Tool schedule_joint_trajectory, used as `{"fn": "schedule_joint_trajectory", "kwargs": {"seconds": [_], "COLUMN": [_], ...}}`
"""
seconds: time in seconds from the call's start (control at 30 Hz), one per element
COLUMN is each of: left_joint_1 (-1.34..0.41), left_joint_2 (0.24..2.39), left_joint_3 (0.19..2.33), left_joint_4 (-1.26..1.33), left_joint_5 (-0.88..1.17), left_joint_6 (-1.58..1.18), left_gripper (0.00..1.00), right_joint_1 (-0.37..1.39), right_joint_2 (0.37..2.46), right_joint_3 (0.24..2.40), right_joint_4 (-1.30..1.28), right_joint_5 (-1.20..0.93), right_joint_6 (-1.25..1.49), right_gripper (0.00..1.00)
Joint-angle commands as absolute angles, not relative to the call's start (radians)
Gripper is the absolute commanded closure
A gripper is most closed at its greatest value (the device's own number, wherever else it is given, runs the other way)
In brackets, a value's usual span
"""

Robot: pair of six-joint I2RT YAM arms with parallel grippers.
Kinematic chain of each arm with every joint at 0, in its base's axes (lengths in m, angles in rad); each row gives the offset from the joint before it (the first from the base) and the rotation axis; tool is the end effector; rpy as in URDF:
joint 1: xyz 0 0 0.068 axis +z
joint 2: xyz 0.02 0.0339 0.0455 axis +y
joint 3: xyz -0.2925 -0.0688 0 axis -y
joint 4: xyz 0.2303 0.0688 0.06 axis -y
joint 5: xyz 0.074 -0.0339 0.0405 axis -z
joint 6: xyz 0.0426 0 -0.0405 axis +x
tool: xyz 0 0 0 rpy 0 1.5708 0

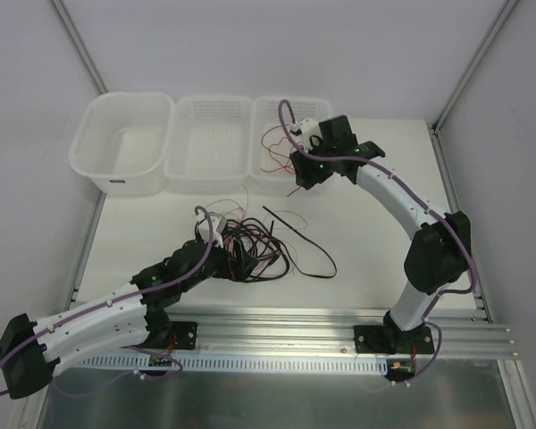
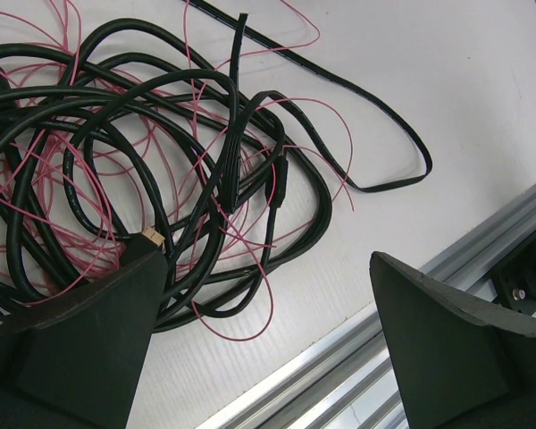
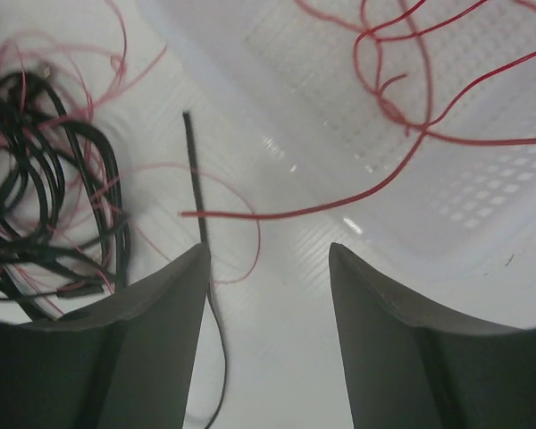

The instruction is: Untangle the cables

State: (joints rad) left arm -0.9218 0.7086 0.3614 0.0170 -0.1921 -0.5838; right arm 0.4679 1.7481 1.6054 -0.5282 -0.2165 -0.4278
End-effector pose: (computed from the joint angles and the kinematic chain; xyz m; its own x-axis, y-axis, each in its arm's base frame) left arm 0.0938 -0.1102 0.2444 -0.5344 -0.1908 -0.8234 0.4534 0.7574 -0.4698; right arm 0.3517 0.1880 0.3562 -0.2598 -0.5853 -0.7681 -0.7676 0.6078 -0.2034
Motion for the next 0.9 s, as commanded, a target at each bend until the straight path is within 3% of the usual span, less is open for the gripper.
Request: {"fn": "schedule_joint_trajectory", "kwargs": {"seconds": [0.0,0.17,0.23,0.47,0.67,0.87], "left_joint_1": [-0.920,-0.920,-0.920,-0.917,-0.914,-0.914], "left_joint_2": [0.698,0.675,0.658,0.479,0.377,0.409], "left_joint_3": [0.356,0.354,0.357,0.347,0.342,0.356], "left_joint_4": [0.025,0.005,-0.039,-0.208,-0.267,-0.278], "left_joint_5": [-0.199,-0.241,-0.270,-0.452,-0.502,-0.499], "left_joint_6": [-0.584,-0.575,-0.578,-0.633,-0.649,-0.647], "left_gripper": [0.01,0.01,0.01,0.01,0.01,0.01], "right_joint_1": [0.526,0.647,0.675,0.784,0.818,0.845], "right_joint_2": [1.643,1.611,1.612,1.693,1.747,1.815], "right_joint_3": [1.497,1.413,1.378,1.368,1.382,1.385], "right_joint_4": [-0.549,-0.525,-0.479,-0.367,-0.311,-0.305], "right_joint_5": [-0.181,0.062,0.112,0.403,0.459,0.506], "right_joint_6": [-0.653,-0.843,-0.888,-1.034,-1.120,-1.175], "right_gripper": [0.39,0.33,0.26,0.25,0.28,0.29]}}
